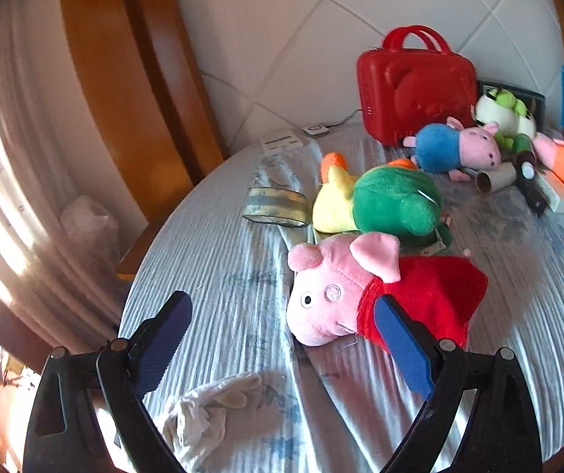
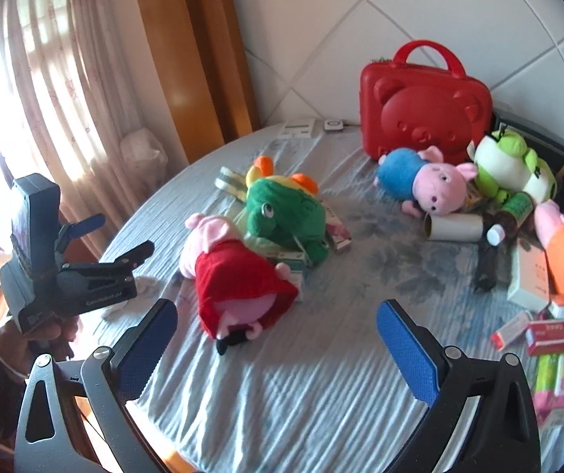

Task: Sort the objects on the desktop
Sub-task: 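Grasp the pink pig plush in red dress with both tools together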

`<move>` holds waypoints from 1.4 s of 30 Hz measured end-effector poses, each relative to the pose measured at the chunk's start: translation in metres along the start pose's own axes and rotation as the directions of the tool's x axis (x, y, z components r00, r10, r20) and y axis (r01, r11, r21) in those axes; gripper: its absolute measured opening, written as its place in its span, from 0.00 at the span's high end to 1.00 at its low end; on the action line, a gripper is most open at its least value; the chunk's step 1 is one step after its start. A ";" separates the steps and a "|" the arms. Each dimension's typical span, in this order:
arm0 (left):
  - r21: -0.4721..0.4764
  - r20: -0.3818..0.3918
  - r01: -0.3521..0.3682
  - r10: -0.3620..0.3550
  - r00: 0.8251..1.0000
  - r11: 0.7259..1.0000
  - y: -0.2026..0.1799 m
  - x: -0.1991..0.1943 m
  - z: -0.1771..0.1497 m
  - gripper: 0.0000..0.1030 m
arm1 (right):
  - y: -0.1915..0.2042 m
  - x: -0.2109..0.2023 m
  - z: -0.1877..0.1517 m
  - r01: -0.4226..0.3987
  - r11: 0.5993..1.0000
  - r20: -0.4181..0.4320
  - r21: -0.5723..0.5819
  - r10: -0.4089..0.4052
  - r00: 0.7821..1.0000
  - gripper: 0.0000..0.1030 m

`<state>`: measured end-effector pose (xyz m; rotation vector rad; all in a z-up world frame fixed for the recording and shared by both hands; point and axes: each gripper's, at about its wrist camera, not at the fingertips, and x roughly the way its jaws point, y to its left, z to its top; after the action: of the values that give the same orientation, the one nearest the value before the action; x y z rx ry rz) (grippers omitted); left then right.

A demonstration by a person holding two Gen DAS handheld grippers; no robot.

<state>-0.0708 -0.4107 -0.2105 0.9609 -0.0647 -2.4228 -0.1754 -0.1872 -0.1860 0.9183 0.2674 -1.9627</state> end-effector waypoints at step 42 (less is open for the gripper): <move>0.309 -0.106 0.536 -0.532 0.840 0.786 0.002 0.084 0.011 0.41 | 0.061 0.139 -0.012 0.200 0.953 -0.161 0.226 -0.166 0.973 0.49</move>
<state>-0.1279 -0.4556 -0.2546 1.2845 -0.2254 -2.9950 -0.1609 -0.3060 -0.2806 1.2296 0.2027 -2.1370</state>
